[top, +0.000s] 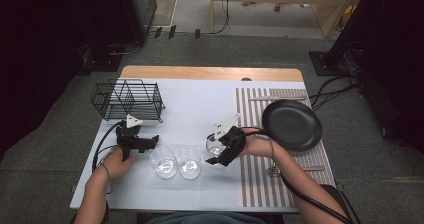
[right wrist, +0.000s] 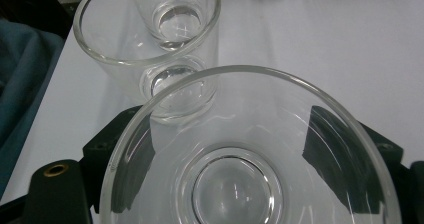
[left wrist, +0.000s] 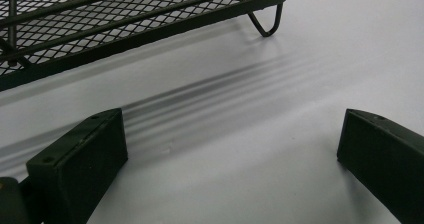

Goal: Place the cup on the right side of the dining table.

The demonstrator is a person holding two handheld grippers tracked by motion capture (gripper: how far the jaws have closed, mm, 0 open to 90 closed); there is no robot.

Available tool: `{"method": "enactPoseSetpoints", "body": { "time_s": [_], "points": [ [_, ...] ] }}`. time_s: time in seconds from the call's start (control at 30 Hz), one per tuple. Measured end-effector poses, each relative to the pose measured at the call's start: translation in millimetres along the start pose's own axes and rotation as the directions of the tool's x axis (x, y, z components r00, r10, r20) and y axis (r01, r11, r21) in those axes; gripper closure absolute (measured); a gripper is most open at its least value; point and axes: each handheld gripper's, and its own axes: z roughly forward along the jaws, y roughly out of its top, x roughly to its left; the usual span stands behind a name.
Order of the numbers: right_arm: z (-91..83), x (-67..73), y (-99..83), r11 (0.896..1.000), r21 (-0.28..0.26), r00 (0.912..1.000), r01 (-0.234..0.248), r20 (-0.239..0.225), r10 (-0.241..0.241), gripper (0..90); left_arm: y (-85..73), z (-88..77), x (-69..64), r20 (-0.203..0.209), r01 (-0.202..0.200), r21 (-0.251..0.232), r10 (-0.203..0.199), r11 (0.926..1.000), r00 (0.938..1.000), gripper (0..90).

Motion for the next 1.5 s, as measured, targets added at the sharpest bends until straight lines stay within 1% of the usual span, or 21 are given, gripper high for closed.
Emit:
{"method": "enactPoseSetpoints", "body": {
  "time_s": [0.13,0.63,0.83,0.87,1.2,1.33,1.4,1.47,1.5],
  "points": [
    [0.9,-1.1,-0.8,1.0,0.004,0.9999,0.006,0.011,-0.006,18.6,-0.1,0.1,0.0,0.0,0.002,-0.002,-0.002,1.0,1.0,0.0],
    [0.0,-4.8,-3.0,1.0,0.011,0.9994,-0.01,0.034,0.009,18.6,-0.1,0.1,-0.1,0.0,0.002,-0.002,-0.002,1.0,1.0,0.0],
    [0.6,-5.6,-3.7,1.0,0.011,0.9989,-0.003,0.047,0.002,18.6,-0.1,0.1,-0.1,0.0,0.002,-0.001,-0.002,1.0,1.0,0.0],
    [0.5,-6.1,-3.7,1.0,0.014,0.999,-0.011,0.045,0.01,18.6,-0.1,0.1,-0.1,0.0,0.002,-0.002,-0.002,1.0,1.0,0.0],
    [-1.7,-8.7,-4.5,1.0,0.009,0.9978,-0.028,0.06,0.028,18.7,-0.1,0.1,-0.1,0.0,0.001,-0.002,-0.001,1.0,1.0,0.0],
    [-2.2,-10.3,-4.7,0.999,0.01,0.9966,-0.036,0.074,0.035,18.7,-0.1,0.1,0.0,0.0,0.001,-0.001,-0.001,1.0,1.0,0.0],
    [-2.9,-10.9,-4.7,0.999,0.009,0.996,-0.032,0.083,0.031,18.6,-0.1,0.1,-0.1,0.0,0.001,-0.001,-0.001,1.0,1.0,0.0],
    [-3.3,-11.1,-4.7,0.999,0.007,0.9958,-0.042,0.081,0.041,18.7,-0.1,0.1,-0.1,0.0,0.001,-0.001,-0.001,1.0,1.0,0.0],
    [-3.4,-11.5,-4.9,0.999,0.006,0.996,-0.04,0.081,0.039,18.7,-0.1,0.1,-0.1,0.0,0.001,-0.001,-0.001,1.0,1.0,0.0]
  ]
}}
